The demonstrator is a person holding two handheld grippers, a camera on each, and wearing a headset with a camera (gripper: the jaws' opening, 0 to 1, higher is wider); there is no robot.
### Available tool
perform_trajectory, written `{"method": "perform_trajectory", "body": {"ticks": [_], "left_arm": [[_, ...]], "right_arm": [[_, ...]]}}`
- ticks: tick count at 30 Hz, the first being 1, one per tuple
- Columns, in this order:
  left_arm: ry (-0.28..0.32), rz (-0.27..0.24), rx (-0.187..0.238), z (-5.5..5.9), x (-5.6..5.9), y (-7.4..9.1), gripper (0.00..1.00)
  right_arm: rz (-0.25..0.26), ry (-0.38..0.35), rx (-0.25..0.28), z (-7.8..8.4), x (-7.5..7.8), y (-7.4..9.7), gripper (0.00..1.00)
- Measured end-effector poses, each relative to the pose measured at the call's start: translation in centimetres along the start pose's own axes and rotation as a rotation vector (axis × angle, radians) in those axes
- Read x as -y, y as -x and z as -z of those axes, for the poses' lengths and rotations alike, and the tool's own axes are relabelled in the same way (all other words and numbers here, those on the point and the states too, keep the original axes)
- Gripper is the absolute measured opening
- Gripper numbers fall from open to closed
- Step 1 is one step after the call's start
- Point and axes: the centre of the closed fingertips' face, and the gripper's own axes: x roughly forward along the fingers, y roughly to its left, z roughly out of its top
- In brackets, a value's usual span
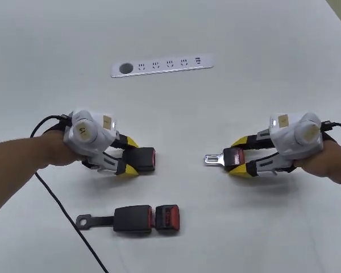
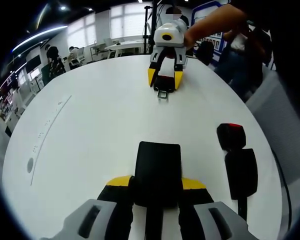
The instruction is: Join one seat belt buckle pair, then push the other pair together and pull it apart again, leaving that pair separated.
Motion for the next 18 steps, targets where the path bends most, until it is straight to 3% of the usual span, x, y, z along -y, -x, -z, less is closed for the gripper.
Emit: {"method": "perform_trajectory", "body": {"ticks": [7, 9, 11, 12, 14, 16, 18], "left_arm": [[0.010, -0.007, -0.020, 0.0, 0.0, 0.0, 0.35], [0.073, -0.012, -0.017, 0.0, -0.1, 0.2, 0.36], [0.089, -0.026, -0.017, 0.0, -0.2, 0.3, 0.37], [0.102, -0.024, -0.005, -0.2, -0.1, 0.5, 0.38], [0.132, -0.032, 0.014, -0.6, 0.0, 0.8, 0.42], [0.165, -0.078, 0.024, -0.3, -0.8, 1.1, 0.52], [0.229, -0.118, 0.064, -0.9, -1.3, 1.5, 0.63]], "right_arm": [[0.008, 0.000, -0.012, -0.2, 0.0, -0.1, 0.37], [0.016, -0.017, -0.016, -0.1, -0.1, 0.0, 0.37], [0.018, -0.070, 0.028, -1.0, -0.2, 0.1, 0.39], [0.030, -0.061, 0.032, -1.2, 0.0, 0.3, 0.40], [0.067, -0.059, 0.040, -1.6, 0.5, 0.5, 0.44], [0.089, -0.086, 0.059, -2.1, 0.8, 0.7, 0.51], [0.125, -0.083, 0.058, -2.4, 1.2, 0.8, 0.56]]}}
